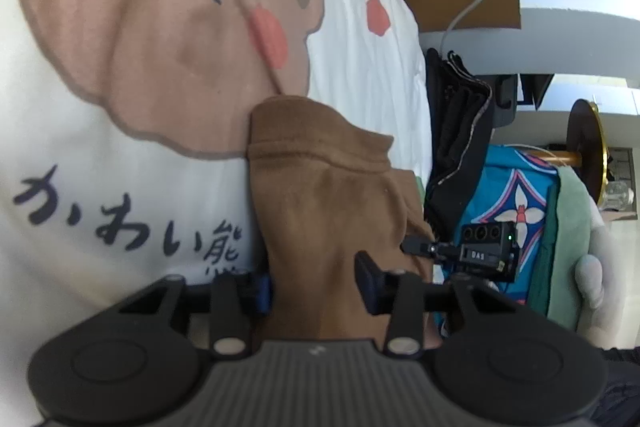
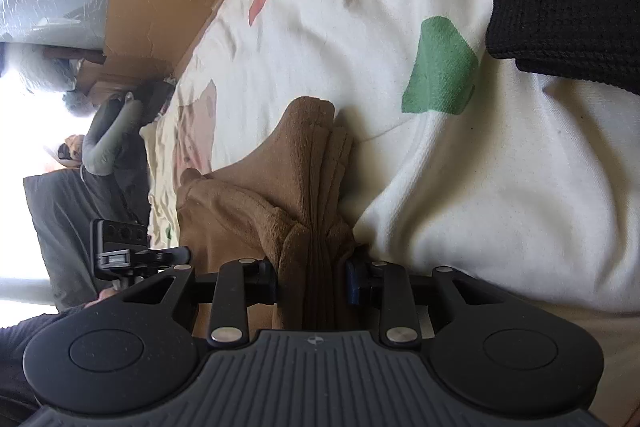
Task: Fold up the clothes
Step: 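Grasp the folded shirt's edge with the left tool while the right tool holds it, then lift the folded brown shirt off the sheet with both tools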
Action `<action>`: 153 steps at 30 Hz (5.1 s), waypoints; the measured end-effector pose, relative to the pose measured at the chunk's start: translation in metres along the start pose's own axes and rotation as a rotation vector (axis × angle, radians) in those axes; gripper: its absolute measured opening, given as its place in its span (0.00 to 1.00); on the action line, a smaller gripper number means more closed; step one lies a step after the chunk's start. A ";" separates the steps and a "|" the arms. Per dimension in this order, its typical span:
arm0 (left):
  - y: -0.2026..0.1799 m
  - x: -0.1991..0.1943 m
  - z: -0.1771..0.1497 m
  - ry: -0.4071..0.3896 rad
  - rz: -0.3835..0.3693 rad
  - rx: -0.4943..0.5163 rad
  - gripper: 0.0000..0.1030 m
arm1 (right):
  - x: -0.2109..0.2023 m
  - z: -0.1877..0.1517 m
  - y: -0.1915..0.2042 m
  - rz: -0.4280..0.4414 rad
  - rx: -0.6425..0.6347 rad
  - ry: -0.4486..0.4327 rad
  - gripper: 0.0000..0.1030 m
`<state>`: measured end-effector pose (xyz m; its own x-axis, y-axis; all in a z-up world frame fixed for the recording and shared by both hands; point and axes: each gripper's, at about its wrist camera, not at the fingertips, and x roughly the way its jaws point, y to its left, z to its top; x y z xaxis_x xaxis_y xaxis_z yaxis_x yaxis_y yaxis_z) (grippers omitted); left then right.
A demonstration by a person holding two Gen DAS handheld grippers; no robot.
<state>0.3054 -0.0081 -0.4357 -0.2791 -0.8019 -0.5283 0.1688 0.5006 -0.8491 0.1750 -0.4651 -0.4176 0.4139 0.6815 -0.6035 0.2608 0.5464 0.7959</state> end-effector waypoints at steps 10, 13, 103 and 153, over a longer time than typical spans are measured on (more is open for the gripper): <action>-0.005 0.002 0.000 0.011 0.044 0.060 0.20 | -0.001 0.002 0.011 -0.015 -0.083 0.004 0.28; -0.003 0.005 0.002 0.014 0.029 0.069 0.22 | 0.005 0.003 0.011 -0.021 -0.098 0.017 0.35; -0.410 -0.187 -0.159 -0.578 0.443 0.491 0.08 | -0.230 -0.115 0.442 -0.449 -0.817 -0.270 0.13; -0.621 -0.125 -0.180 -0.575 0.230 0.786 0.08 | -0.484 -0.161 0.433 -0.427 -0.621 -0.769 0.13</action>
<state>0.0655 -0.1600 0.1586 0.3040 -0.8524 -0.4255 0.7961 0.4726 -0.3779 -0.0529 -0.4805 0.2113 0.8874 0.0048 -0.4610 0.1151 0.9660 0.2316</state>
